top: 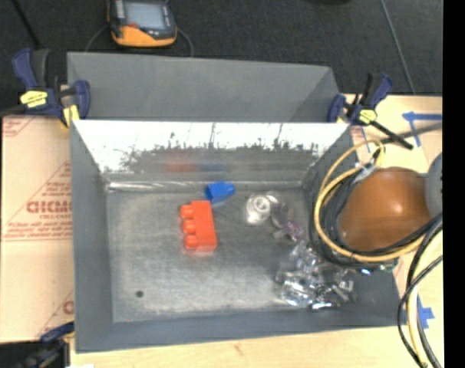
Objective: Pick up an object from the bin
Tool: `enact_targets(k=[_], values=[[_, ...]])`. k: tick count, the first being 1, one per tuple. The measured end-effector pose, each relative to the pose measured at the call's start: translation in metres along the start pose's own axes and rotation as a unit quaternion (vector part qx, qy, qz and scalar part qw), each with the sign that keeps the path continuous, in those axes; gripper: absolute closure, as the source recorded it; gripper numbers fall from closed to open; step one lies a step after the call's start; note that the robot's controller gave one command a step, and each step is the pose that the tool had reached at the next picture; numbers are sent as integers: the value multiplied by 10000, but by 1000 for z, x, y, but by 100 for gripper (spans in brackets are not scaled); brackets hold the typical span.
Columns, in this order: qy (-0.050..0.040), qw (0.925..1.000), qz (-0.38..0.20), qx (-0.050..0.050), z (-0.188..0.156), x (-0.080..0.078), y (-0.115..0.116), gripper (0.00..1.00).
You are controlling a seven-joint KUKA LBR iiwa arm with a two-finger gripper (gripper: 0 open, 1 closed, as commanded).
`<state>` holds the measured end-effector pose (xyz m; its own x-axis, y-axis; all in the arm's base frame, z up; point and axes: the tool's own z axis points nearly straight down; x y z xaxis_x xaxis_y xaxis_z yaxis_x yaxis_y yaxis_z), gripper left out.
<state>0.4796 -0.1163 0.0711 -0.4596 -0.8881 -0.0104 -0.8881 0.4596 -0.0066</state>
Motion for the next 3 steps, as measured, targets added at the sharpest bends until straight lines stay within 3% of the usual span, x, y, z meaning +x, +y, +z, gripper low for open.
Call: enact_targets(k=[1, 2, 3], values=[[-71, 10000, -35, 35, -2, -8, 0, 100], [41, 10000, -18, -9, -63, -9, -2, 100], [44, 10000, 3, -12, -116, -10, -3, 100]])
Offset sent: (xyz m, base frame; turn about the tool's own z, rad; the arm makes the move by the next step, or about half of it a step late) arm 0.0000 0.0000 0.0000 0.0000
